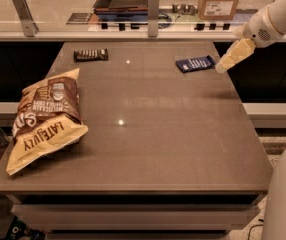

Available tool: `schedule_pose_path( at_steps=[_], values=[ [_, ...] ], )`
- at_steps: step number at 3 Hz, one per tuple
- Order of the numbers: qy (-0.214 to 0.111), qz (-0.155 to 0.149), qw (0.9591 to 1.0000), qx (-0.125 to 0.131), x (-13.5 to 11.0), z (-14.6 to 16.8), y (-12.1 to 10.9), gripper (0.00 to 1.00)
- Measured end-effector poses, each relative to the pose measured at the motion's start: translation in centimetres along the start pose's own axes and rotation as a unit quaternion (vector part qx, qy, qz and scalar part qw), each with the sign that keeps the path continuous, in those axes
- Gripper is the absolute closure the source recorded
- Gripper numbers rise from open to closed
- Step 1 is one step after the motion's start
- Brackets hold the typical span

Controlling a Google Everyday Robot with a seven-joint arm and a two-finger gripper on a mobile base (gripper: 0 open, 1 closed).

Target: Move rxbar blueberry near brown chip bag

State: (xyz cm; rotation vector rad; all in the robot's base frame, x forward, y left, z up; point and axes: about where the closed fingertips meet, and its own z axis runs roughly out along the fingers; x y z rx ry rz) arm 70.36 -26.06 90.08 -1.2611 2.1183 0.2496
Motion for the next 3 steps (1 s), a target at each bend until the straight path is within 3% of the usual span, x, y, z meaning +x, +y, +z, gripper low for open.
schedule_pose_path(
  at_steps=[2, 3],
  values=[
    [-0.010, 0.003, 0.9999, 0.000, 0.0, 0.5, -0.3, 0.00],
    [-0.036, 0.013, 0.9992, 0.008, 0.2, 1.4, -1.5, 0.00]
  ],
)
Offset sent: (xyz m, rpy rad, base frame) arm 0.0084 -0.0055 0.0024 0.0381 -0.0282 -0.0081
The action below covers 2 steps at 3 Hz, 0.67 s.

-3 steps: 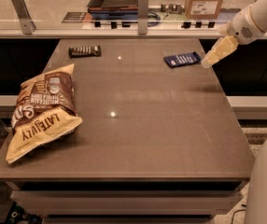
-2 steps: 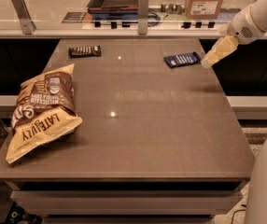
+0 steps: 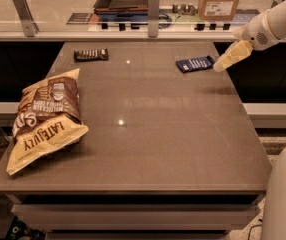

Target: Move rxbar blueberry near brown chip bag

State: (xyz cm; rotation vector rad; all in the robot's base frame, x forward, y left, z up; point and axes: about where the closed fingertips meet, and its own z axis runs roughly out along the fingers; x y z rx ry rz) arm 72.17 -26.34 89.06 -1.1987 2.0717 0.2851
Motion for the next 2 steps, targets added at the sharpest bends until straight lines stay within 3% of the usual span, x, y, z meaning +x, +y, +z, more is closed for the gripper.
schedule_pose_path(
  at_steps=[2],
  values=[
    [-0.030, 0.006, 0.9995, -0.003, 0.0, 2.3, -1.0, 0.00]
  ],
)
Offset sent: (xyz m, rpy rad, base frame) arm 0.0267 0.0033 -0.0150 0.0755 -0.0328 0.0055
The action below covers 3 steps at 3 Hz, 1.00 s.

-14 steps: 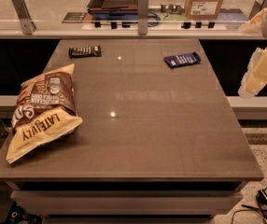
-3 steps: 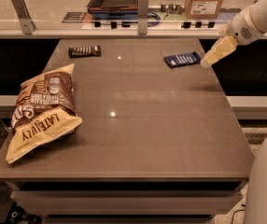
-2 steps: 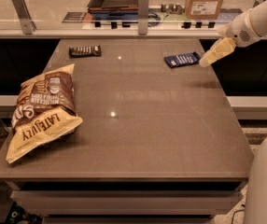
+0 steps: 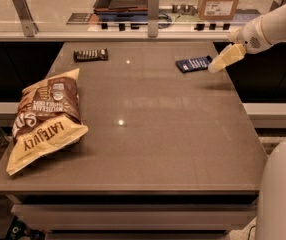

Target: Move rxbar blueberry near brown chip bag

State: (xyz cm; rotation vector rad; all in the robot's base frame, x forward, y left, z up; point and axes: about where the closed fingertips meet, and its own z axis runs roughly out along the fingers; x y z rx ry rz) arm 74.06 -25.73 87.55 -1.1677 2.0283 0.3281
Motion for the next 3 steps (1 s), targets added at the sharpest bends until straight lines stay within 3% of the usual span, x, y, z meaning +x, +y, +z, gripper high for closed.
schedule_pose_path(
  at_steps=[3],
  values=[
    [0.018, -0.006, 0.9985, -0.052, -0.4, 3.1, 1.3, 0.00]
  ],
)
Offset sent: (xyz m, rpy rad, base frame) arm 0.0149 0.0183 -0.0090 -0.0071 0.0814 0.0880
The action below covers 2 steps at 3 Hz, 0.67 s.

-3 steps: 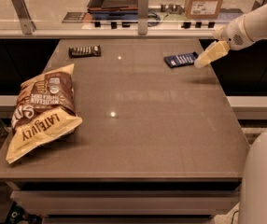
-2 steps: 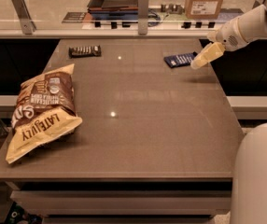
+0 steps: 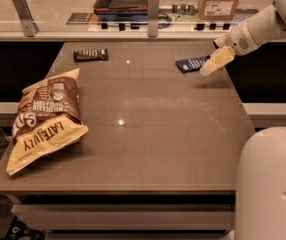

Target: Move rxbar blueberry near brown chip bag

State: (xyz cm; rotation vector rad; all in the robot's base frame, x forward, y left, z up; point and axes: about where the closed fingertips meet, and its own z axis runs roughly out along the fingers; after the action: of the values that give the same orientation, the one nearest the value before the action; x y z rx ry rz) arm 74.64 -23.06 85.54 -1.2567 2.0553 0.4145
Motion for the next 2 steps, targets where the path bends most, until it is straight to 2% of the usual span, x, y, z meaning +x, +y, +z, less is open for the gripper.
schedule_pose_path(
  at_steps=[2],
  values=[
    [0.001, 0.007, 0.9998, -0.020, 0.27, 1.64, -0.12, 0.00]
  ],
)
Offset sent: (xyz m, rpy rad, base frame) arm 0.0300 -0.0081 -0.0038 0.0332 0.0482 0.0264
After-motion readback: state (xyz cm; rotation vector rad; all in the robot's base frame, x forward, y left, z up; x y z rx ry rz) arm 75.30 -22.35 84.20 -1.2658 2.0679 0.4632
